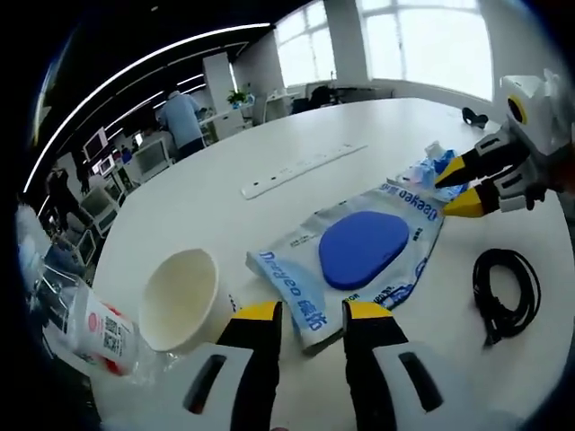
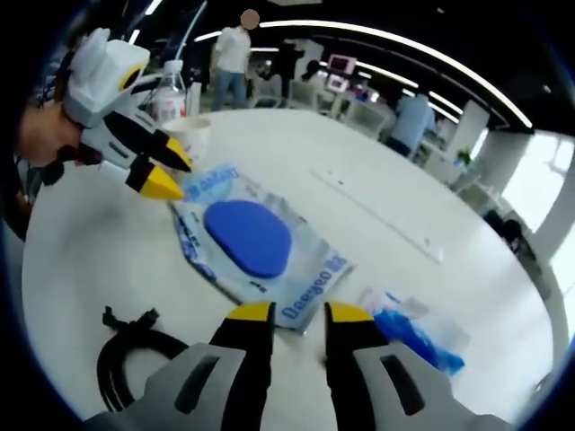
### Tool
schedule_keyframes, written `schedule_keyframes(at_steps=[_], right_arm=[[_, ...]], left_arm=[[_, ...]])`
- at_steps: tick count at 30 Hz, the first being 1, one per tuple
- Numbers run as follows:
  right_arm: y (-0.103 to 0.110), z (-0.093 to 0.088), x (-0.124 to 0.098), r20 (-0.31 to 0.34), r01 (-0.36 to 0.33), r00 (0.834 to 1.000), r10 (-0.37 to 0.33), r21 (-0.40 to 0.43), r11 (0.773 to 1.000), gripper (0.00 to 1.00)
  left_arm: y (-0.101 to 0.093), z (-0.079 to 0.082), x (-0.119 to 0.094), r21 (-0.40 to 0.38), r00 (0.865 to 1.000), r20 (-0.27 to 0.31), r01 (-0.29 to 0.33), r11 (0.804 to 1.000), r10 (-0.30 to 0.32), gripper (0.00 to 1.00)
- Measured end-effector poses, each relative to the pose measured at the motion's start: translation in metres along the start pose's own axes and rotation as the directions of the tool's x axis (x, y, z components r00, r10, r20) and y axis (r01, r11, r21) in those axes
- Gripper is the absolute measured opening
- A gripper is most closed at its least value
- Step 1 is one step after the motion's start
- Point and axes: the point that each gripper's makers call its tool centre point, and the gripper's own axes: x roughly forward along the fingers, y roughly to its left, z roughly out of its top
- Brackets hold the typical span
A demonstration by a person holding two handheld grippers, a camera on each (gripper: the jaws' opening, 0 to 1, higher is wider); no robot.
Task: Arrange the tabletop items into an orderly group along one side of the table until the central work area is clear of visible clutter.
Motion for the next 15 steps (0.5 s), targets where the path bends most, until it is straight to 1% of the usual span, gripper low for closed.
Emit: schedule_keyframes(at_steps=[5,9,15], right_arm=[[0.001,0.004,-0.007,0.016,-0.002,1.000,0.002,0.011,1.000,0.21],[0.001,0.008,-0.012,0.024,-0.003,1.000,0.003,0.015,1.000,0.22],[0.003,0.008,-0.022,0.027,-0.010,1.000,0.009,0.042,0.999,0.27]], left_arm=[[-0.006,0.002,-0.006,0.011,1.000,0.007,0.012,1.000,-0.012,0.27],[-0.007,0.003,-0.012,0.010,1.000,0.011,0.015,1.000,-0.015,0.28],[-0.013,0.007,-0.021,-0.002,0.999,0.016,0.031,1.000,-0.031,0.31]])
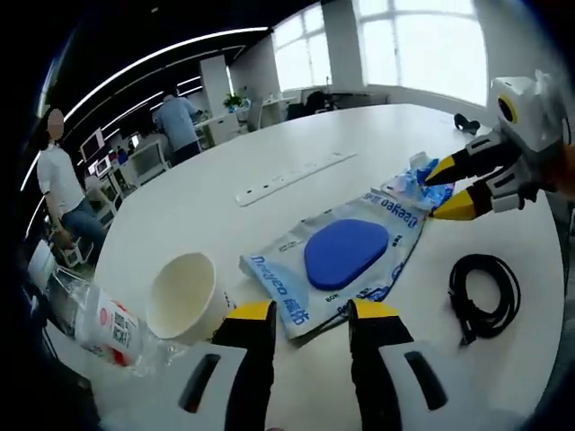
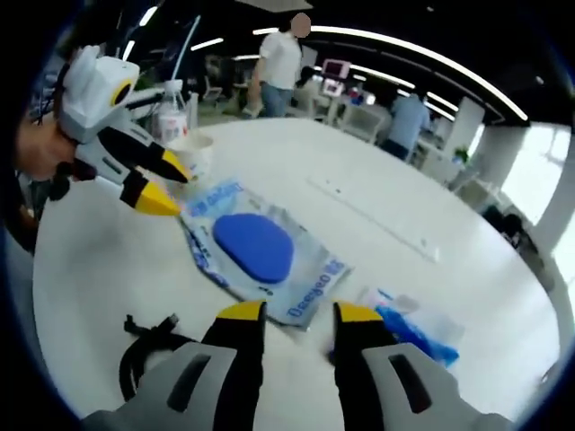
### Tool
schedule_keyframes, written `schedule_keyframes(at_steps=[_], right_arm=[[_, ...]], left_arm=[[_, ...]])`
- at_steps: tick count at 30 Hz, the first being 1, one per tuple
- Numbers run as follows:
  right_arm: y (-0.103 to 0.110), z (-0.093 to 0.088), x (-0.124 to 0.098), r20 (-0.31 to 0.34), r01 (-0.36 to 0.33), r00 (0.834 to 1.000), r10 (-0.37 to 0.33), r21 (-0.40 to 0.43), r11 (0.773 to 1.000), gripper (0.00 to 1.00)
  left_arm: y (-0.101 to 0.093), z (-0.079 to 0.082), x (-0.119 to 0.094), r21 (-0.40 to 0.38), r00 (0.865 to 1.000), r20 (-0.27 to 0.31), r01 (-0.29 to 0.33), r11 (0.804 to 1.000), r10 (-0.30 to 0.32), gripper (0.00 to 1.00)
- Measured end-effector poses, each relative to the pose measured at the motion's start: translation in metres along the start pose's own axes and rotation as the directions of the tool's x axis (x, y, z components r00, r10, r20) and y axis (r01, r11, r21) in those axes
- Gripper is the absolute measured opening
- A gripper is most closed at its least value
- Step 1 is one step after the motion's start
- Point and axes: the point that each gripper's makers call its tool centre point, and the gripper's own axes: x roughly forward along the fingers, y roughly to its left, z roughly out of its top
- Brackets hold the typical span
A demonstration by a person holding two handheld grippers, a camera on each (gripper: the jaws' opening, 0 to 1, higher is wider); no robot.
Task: Arrange the tabletop items into an orderly group along one side of the table until the central work area is clear of visible clutter.
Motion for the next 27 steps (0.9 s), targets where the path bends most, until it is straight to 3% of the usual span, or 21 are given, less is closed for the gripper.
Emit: schedule_keyframes(at_steps=[9,22,27], right_arm=[[0.011,-0.004,-0.015,-0.017,-0.050,0.999,0.051,0.033,0.998,0.29],[0.020,-0.006,-0.037,-0.019,-0.062,0.998,0.063,0.052,0.997,0.30],[0.020,-0.009,-0.046,-0.020,-0.056,0.998,0.057,0.052,0.997,0.35]], left_arm=[[-0.013,0.004,-0.013,-0.016,1.000,0.006,0.023,1.000,-0.023,0.37],[-0.027,0.015,-0.034,0.005,0.999,0.022,0.032,0.999,-0.032,0.39],[-0.032,0.013,-0.040,0.005,0.999,0.025,0.023,1.000,-0.023,0.47]])
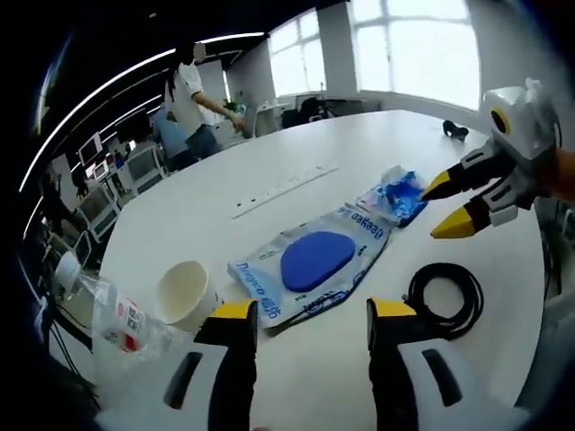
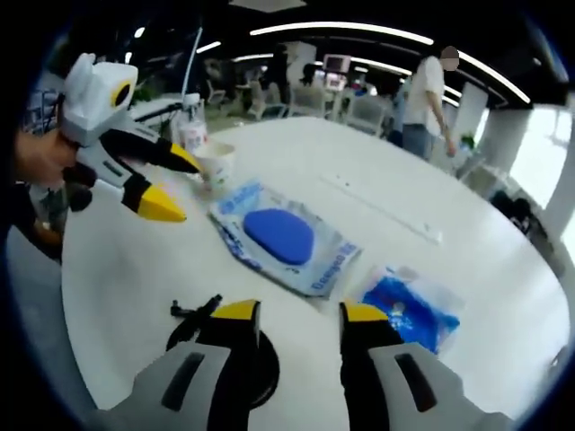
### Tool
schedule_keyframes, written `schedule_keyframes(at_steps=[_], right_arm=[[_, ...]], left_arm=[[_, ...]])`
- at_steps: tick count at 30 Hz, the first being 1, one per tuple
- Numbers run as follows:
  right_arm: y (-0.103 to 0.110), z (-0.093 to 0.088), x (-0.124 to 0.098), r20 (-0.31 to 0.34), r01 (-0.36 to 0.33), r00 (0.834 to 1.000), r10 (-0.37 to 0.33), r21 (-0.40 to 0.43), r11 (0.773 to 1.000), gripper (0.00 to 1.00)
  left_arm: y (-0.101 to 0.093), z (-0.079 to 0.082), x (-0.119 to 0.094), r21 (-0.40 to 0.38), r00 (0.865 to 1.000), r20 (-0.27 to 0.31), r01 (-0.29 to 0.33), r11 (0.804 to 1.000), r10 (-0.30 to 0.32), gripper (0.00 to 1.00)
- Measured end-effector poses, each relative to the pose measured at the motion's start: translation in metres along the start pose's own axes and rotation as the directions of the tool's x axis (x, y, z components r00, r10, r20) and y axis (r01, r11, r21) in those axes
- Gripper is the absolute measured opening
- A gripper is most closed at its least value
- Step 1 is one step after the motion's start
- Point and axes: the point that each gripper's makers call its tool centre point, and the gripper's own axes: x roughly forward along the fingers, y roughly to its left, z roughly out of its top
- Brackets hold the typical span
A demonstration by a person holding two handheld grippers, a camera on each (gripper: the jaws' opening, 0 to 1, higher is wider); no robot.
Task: Arrange the tabletop items into an orderly group along one side of the table until the central work area is clear of visible clutter.
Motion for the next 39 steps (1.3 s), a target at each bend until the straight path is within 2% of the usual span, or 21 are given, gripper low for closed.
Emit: schedule_keyframes(at_steps=[5,13,19,22,31,39], right_arm=[[-0.001,-0.005,-0.009,0.002,0.007,1.000,-0.007,0.007,1.000,0.44],[-0.001,-0.013,-0.021,0.005,0.012,1.000,-0.013,0.049,0.999,0.66],[-0.004,-0.022,-0.029,0.003,0.017,1.000,-0.017,0.054,0.998,0.76],[-0.005,-0.028,-0.033,-0.004,0.017,1.000,-0.017,0.059,0.998,0.76],[-0.003,-0.039,-0.037,-0.019,0.004,1.000,-0.003,0.056,0.998,0.75],[0.004,-0.042,-0.037,-0.012,-0.027,1.000,0.027,0.050,0.998,0.67]], left_arm=[[-0.007,0.001,-0.007,0.006,1.000,0.003,0.004,1.000,-0.004,0.50],[-0.015,0.003,-0.013,0.001,1.000,0.013,0.011,1.000,-0.011,0.55],[-0.019,0.007,-0.015,-0.042,0.999,0.038,0.021,0.999,-0.019,0.69],[-0.021,0.007,-0.014,-0.060,0.999,0.039,0.026,0.998,-0.024,0.76],[-0.029,0.003,-0.014,-0.050,0.999,0.029,0.028,0.998,-0.027,0.77],[-0.042,0.001,-0.008,-0.036,0.999,0.013,0.048,0.998,-0.047,0.76]])
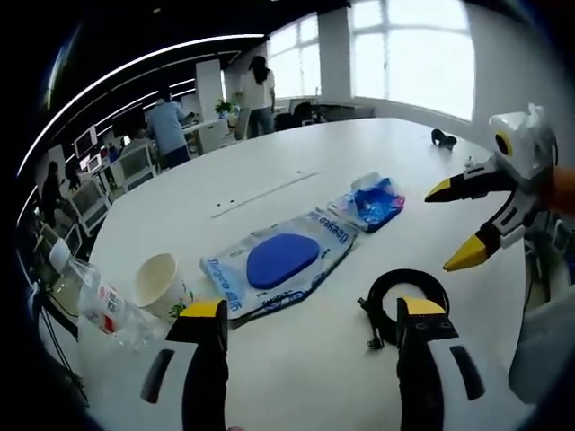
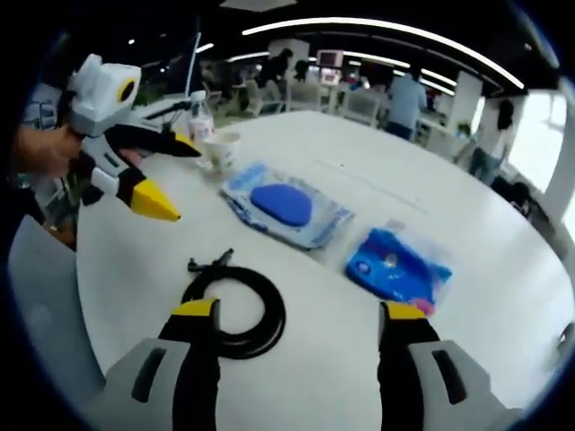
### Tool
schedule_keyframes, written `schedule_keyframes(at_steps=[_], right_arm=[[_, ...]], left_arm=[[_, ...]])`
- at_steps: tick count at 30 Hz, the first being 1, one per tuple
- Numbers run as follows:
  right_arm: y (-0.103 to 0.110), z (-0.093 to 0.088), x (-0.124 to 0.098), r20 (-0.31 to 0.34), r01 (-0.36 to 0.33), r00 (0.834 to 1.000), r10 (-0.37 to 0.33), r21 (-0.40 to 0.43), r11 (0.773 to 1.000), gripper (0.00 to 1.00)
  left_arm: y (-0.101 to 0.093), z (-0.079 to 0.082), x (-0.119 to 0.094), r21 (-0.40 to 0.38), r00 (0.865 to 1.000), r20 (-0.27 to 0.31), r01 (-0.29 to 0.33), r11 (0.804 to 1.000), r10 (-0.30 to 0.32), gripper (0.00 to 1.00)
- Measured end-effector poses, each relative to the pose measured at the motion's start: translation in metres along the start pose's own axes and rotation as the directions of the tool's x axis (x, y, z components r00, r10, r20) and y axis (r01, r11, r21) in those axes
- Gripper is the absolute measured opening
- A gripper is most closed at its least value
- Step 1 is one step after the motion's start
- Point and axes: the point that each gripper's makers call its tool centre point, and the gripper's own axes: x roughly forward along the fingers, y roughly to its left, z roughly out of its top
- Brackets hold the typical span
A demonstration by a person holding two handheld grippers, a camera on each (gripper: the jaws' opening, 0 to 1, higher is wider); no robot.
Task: Arrange the tabletop items into an orderly group along one side of the table until the central work area is clear of visible clutter.
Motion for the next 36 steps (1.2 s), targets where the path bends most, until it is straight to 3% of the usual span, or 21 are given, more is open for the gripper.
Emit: schedule_keyframes(at_steps=[12,21,36], right_arm=[[0.007,-0.010,0.003,-0.013,-0.033,0.999,0.033,-0.009,0.999,0.61],[0.016,-0.027,0.005,-0.032,-0.065,0.997,0.066,0.023,0.998,0.54],[0.024,-0.034,0.008,-0.035,-0.103,0.994,0.106,0.079,0.992,0.35]], left_arm=[[-0.014,-0.009,0.012,-0.003,1.000,-0.020,0.019,1.000,-0.019,0.73],[-0.035,-0.025,0.020,-0.004,0.997,-0.057,0.050,0.999,-0.051,0.69],[-0.059,-0.028,0.031,-0.004,0.989,-0.087,0.118,0.993,-0.118,0.50]])
